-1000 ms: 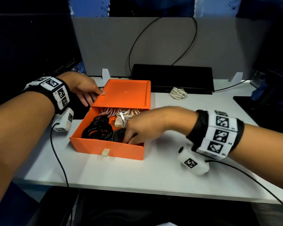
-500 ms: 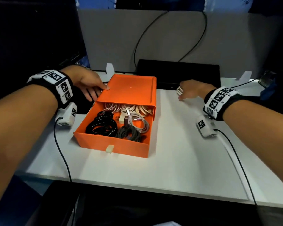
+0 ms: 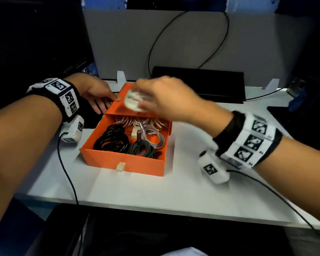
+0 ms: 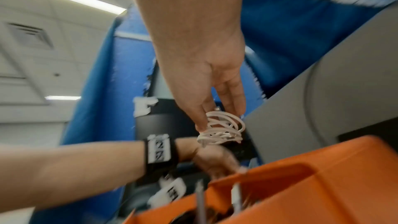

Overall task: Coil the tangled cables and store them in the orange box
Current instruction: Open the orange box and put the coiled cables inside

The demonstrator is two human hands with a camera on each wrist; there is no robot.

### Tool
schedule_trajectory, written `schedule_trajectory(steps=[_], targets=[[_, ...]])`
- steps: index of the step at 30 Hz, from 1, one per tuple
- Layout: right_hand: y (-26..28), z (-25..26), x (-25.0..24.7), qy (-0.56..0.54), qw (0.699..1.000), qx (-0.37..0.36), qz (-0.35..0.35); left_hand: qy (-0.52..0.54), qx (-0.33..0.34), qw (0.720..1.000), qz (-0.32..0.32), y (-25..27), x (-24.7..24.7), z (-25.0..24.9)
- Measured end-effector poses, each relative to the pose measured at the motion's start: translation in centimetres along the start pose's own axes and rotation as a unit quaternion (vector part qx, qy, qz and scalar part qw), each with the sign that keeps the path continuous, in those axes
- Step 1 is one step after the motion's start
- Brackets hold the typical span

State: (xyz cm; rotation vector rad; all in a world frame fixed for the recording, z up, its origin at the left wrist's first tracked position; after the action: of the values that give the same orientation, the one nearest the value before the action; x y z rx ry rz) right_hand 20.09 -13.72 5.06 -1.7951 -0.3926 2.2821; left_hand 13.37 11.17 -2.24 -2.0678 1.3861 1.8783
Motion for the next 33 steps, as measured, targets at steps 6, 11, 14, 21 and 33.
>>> schedule_trajectory(steps=[6,11,14,21,33], targets=[[1.2,3.6,7.6,0.114,0.983,-0.073,0.12,-0.009,-0.007,1.0,-0.003,0.0,0.0,0.0],[2.2,2.9,9.0,0.154,0.972,-0.057,0.169,-0.006,-0.004,1.0,-0.001,-0.2,-0.1,0.1],[2.0,2.6,9.3,0.274,0.944,-0.099,0.153,-0.012,-0.003,1.0,0.0,-0.3,-0.1,-0.2],[-1.4,2.4,7.7,0.3,0.942,-0.127,0.081,-0.037,-0.011,0.999,-0.005,-0.6,-0.3,-0.7],[2.0,2.4,7.4,0.079,0.972,-0.006,0.22,-0.04,-0.02,0.999,0.002,-0.6,-0.4,-0.7]])
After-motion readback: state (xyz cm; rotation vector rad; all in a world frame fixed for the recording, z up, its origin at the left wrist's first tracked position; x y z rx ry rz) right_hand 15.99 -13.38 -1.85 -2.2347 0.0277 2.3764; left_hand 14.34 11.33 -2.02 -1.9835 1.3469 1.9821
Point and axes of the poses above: each hand's wrist, its own y-axis away from the middle knuckle, its own x-axis out of the palm, z = x × y, the point moved 6 cm from there along -y, towards the middle knuckle, and after that the axes turned 14 degrees about -y, right-handed, at the moved point
